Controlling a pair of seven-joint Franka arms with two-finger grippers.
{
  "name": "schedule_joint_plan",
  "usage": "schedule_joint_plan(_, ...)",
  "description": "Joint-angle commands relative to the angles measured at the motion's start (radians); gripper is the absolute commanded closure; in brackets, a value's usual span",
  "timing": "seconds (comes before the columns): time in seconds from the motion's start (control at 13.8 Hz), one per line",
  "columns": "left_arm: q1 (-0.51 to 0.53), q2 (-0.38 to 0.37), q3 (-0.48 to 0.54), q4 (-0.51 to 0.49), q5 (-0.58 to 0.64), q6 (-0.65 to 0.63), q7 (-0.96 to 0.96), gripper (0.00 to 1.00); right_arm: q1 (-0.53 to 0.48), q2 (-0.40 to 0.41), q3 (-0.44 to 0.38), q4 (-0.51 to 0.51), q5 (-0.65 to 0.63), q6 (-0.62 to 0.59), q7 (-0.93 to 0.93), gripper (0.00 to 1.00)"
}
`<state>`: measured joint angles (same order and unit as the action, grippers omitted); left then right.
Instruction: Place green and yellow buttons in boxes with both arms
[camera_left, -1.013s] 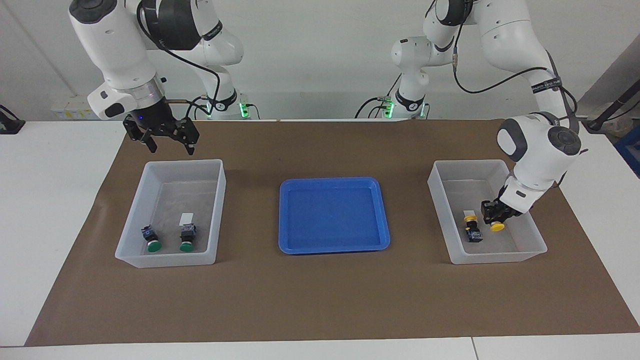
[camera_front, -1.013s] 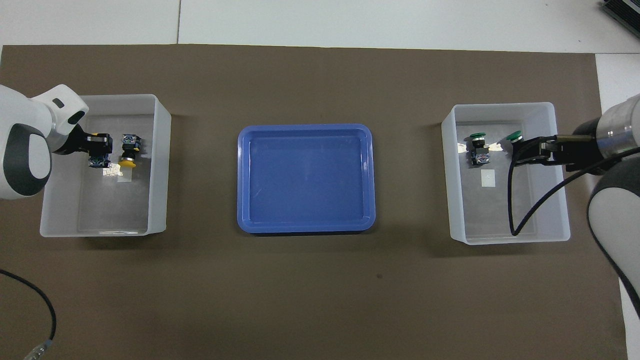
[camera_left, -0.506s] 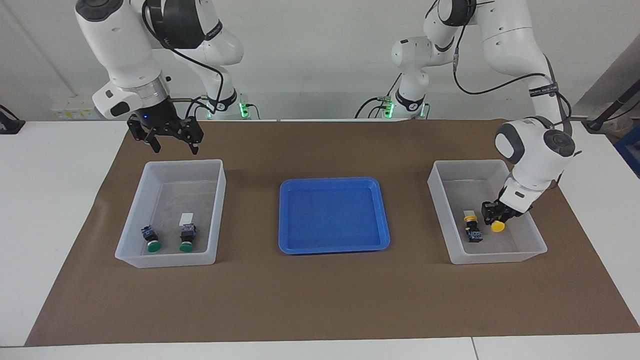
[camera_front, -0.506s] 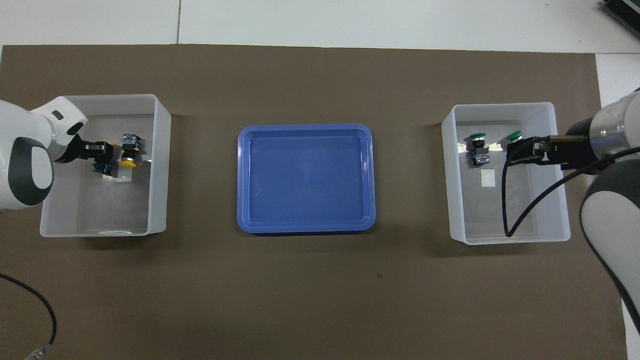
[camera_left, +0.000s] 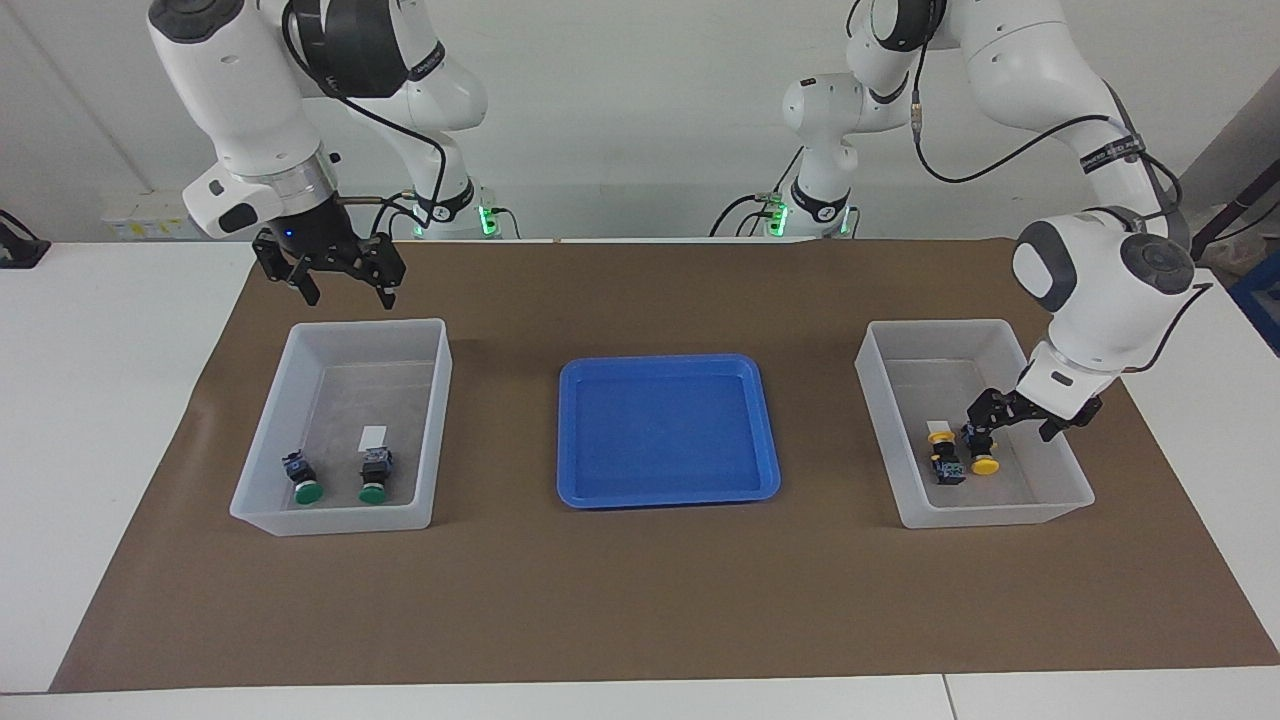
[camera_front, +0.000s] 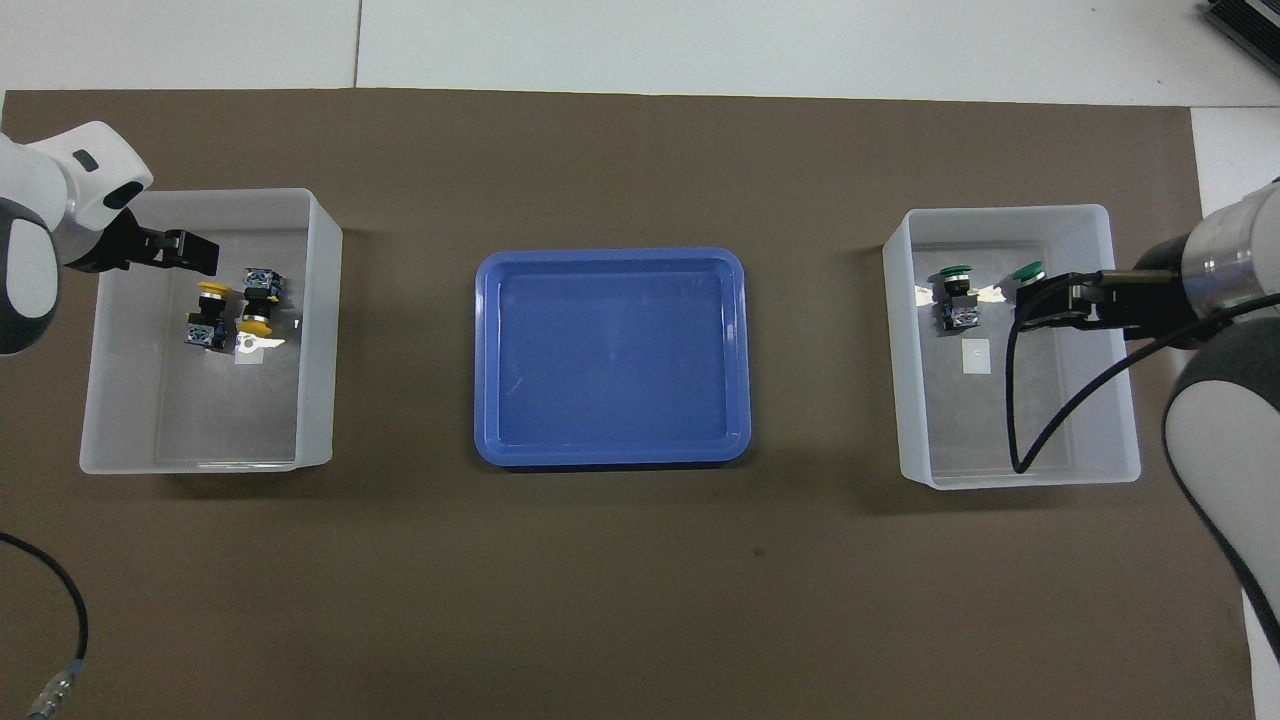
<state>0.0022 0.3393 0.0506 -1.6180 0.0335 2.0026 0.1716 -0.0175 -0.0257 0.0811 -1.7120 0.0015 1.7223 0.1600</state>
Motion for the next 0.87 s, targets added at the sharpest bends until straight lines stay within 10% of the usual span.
schedule_joint_plan(0.0, -0.077, 0.018, 0.011, 0.171, 0.011, -0.230, -0.024, 0.00, -0.013, -0.008, 0.003, 0.002, 0.028, -0.009, -0.022, 0.00)
schedule_joint_plan(0.8, -0.183, -0.173, -0.011, 0.297, -0.035, -0.560, -0.096, 0.00, -0.013, -0.008, 0.003, 0.000, 0.028, -0.009, -0.022, 0.00)
